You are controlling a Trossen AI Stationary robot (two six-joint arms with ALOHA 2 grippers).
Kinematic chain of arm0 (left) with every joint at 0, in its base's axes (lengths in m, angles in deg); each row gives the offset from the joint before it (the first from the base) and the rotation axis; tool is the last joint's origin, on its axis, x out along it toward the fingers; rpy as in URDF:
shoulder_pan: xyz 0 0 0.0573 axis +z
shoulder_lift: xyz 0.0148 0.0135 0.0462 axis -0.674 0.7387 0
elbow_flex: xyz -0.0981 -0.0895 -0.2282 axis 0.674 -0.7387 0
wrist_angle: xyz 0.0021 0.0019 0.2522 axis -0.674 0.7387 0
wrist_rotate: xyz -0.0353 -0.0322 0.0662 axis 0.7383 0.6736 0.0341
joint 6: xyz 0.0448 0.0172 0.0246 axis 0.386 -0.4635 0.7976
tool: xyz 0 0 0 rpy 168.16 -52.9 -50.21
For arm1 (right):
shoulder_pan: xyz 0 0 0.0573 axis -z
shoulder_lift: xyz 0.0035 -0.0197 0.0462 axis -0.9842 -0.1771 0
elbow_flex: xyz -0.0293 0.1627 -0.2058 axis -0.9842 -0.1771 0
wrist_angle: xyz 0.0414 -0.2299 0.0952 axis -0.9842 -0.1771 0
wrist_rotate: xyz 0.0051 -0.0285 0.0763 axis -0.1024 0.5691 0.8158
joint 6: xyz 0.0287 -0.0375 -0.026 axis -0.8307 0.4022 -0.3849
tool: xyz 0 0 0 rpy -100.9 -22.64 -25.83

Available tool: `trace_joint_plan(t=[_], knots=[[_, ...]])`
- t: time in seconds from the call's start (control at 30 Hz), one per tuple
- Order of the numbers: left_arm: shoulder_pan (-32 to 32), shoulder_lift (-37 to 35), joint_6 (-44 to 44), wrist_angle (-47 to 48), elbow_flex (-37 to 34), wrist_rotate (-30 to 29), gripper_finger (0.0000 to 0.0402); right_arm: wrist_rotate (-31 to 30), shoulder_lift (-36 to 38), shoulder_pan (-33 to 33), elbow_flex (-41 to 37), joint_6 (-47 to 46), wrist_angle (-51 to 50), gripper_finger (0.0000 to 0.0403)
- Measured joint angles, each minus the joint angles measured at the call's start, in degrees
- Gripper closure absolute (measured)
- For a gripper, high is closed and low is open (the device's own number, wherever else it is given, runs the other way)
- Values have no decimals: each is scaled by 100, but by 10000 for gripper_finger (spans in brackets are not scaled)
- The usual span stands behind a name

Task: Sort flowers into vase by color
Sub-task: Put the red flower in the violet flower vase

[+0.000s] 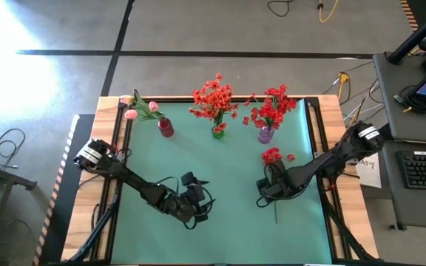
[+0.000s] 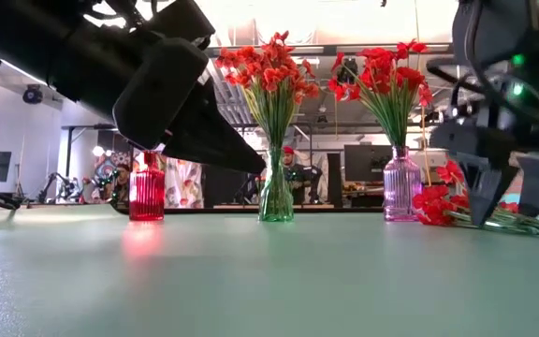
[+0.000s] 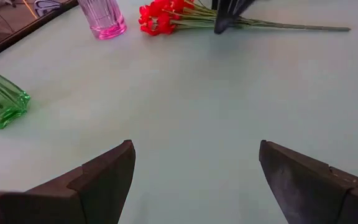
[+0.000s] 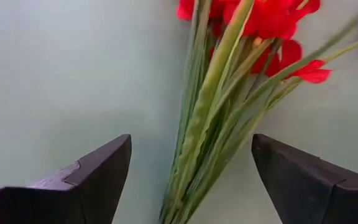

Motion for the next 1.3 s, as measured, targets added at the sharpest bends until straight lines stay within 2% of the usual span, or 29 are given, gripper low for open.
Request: trace_joint_plan(t=[0.27, 0.37, 0.47, 0.77, 0.9, 1.03, 1.17, 1.23, 1.3], knots=[[-4, 0, -2, -15, -1, 9, 74, -13, -374, -4, 24, -71, 100, 80], [0, 2, -2, -25, -3, 9, 74, 62, -295, 0, 11, -73, 159, 99], [2, 4, -6, -80, -3, 7, 74, 176, -179, 9, 4, -65, 200, 144], [0, 4, -93, -227, -5, 5, 74, 549, -109, 4, 2, 277, 186, 316], [2, 7, -91, -312, -5, 3, 74, 706, -35, -1, 2, 546, 166, 376], [0, 7, -92, -417, -5, 48, 74, 1055, 274, -52, -4, 735, 157, 381], [7, 9, 83, -690, -5, 741, 74, 1047, 840, -366, -4, 944, 229, 380], [11, 9, 347, -925, -5, 1189, 74, 676, 1200, -643, -4, 1167, 450, 382], [3, 9, 562, -1170, -5, 1304, 74, -43, 1529, -965, -4, 1612, 910, 383]])
